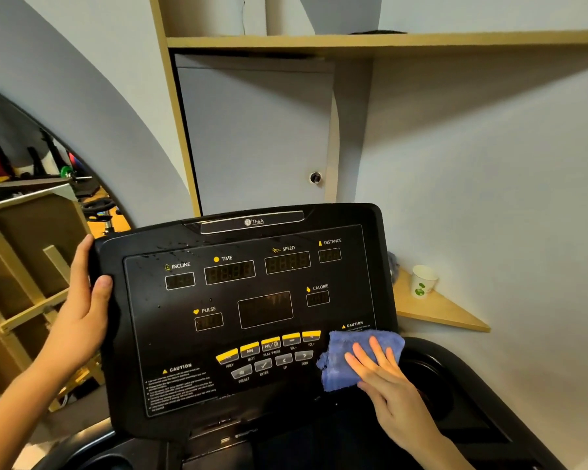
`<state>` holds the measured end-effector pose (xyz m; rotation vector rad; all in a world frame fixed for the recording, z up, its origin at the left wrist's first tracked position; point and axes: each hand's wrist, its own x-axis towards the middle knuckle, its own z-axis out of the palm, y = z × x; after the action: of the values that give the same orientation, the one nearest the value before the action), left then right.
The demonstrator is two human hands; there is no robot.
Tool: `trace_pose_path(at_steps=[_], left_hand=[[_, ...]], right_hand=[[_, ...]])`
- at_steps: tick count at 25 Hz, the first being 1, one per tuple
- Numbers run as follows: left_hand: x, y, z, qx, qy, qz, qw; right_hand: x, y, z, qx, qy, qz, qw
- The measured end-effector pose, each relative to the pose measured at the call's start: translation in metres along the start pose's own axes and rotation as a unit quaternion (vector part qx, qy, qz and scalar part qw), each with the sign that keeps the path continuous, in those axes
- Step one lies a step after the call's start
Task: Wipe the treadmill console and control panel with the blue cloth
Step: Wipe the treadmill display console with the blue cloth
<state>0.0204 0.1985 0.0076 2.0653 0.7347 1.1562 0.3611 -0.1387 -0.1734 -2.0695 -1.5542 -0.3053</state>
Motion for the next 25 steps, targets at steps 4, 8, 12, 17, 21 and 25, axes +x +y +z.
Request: trace_pose_path(at_steps=[4, 8, 12, 17, 21, 25], left_hand=[[-0.002, 0.001, 0.002, -0.006, 0.001, -0.004, 1.000], [-0.001, 0.007, 0.003, -0.004, 0.007, -0.008, 1.000], [-0.004, 0.012, 0.004, -0.002, 0.004, -0.025, 1.000], [-0.003, 0.009, 0.003, 0.010, 0.002, -0.027, 1.000], [-0.004, 0.012, 0.004, 0.006, -0.004, -0.030, 1.000], [-0.004, 0.019, 0.003, -0.005, -0.015, -0.046, 0.999]], right_hand=[[0.031, 0.008, -0.009, -0.083, 0.029, -0.076, 0.993], [0.078, 0.007, -0.023, -0.027, 0.056, -0.065, 0.996], [0.114, -0.001, -0.042, 0.037, 0.107, -0.055, 0.992], [0.156, -0.009, -0.056, 0.028, 0.166, -0.058, 0.984], [0.184, -0.018, -0.065, 0.025, 0.205, -0.021, 0.978], [0.202, -0.039, -0.062, 0.036, 0.223, 0.063, 0.972]])
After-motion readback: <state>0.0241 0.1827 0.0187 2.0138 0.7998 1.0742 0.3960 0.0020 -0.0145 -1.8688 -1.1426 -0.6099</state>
